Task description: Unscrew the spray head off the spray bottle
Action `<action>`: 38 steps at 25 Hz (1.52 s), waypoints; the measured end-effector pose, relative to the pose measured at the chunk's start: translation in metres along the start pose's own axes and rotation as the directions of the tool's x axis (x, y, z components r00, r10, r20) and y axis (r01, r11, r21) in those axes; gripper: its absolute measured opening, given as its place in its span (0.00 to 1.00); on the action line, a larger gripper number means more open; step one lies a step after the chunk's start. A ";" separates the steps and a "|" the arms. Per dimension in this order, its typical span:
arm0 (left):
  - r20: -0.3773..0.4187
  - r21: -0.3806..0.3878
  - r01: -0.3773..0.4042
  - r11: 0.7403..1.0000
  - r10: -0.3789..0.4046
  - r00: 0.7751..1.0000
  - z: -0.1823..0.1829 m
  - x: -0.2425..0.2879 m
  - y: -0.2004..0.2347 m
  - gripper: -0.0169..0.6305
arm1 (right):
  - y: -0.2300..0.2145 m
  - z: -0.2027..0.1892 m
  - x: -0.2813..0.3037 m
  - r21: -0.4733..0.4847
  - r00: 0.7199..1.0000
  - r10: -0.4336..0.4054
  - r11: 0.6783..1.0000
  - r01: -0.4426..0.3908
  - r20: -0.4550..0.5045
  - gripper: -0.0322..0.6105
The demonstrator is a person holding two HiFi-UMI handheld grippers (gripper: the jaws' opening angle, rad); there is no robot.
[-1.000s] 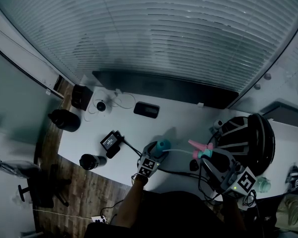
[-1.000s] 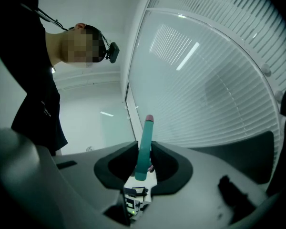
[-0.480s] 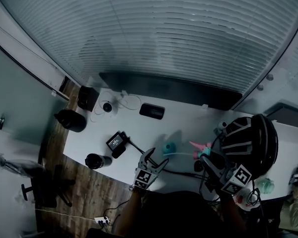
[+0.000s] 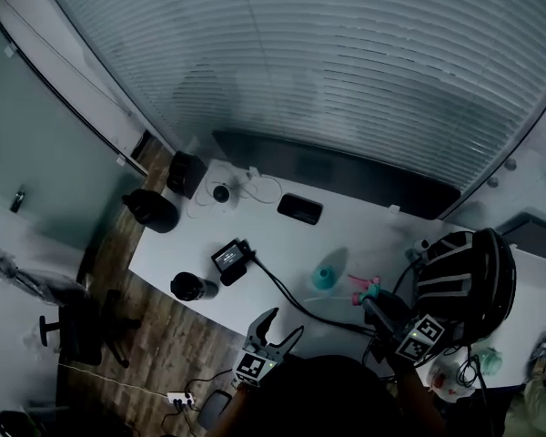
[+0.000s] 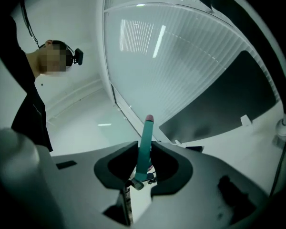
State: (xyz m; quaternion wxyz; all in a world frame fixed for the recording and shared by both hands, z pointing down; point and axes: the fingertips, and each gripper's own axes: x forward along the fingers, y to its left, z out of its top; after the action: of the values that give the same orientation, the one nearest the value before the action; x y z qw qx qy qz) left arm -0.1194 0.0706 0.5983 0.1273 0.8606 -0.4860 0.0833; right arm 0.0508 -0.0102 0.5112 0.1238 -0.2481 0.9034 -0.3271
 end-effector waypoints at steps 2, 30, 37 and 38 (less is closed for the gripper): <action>-0.002 -0.012 -0.027 1.000 0.027 1.000 -0.007 -0.008 -0.002 0.50 | -0.001 -0.010 -0.001 0.033 1.000 -0.008 0.999 0.008 -0.015 0.18; -0.074 0.172 -0.001 0.985 0.014 0.997 -0.006 0.015 -0.006 0.03 | -0.003 0.036 0.057 -0.626 0.913 -0.255 0.780 0.000 -0.319 0.18; -0.117 0.214 0.008 0.977 0.017 0.993 -0.021 0.013 -0.006 0.03 | 0.002 0.011 0.095 -0.672 0.846 -0.266 0.728 -0.138 -0.462 0.18; -0.119 0.209 0.004 0.978 0.022 0.993 -0.022 0.012 -0.005 0.03 | 0.000 0.003 0.098 -0.675 0.833 -0.270 0.721 -0.158 -0.483 0.18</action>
State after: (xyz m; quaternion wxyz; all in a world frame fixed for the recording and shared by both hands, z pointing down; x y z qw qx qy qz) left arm -0.1094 0.0695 0.6222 0.0651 0.8604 -0.4698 0.1864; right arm -0.0311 -0.0639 0.5031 -0.2532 -0.1995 0.9462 -0.0276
